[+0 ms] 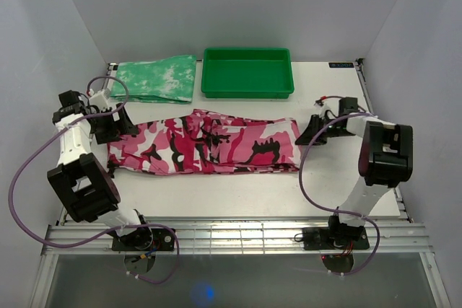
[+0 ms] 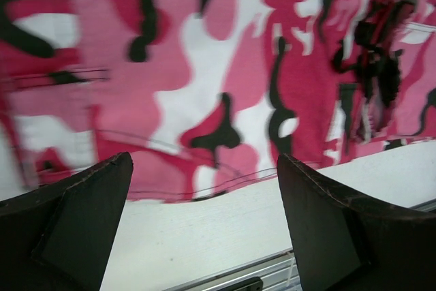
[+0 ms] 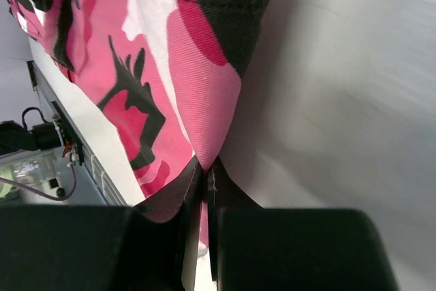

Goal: Fold and stack the trousers
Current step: Fold the trousers

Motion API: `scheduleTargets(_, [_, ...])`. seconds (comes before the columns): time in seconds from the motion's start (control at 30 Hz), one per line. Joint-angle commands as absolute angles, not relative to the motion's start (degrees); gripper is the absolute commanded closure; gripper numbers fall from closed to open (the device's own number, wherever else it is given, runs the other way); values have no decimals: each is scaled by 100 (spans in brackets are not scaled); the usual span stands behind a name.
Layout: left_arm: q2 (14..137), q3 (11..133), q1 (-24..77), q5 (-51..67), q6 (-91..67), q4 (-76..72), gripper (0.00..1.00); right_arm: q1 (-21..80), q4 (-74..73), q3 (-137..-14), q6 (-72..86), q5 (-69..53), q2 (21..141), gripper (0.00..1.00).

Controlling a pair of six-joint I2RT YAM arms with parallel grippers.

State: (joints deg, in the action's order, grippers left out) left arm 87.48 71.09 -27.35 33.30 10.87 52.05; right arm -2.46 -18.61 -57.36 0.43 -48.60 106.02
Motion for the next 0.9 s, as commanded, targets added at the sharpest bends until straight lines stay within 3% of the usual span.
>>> scheduleTargets(0.0, [8719, 7067, -2865, 3076, 1493, 5335, 2, -1115, -3548, -6231, -1437, -4869, 9766, 92])
scheduleTargets(0.13, [8649, 6768, -2918, 3059, 1635, 5274, 2, -2054, -4884, -6696, -2475, -4834, 9607, 92])
scheduleTargets(0.33, [8850, 6522, -2918, 3208, 1653, 5098, 2, -2461, -6512, -7602, -3375, -5369, 9563, 92])
scheduleTargets(0.63, [9158, 5960, -2752, 4323, 1495, 4659, 2, -2014, -5424, -7682, -1399, -6038, 8833, 92])
scheduleTargets(0.87, [9527, 5766, -2321, 4430, 897, 3868, 13, -1135, -4159, -7436, -54, -5986, 8578, 92])
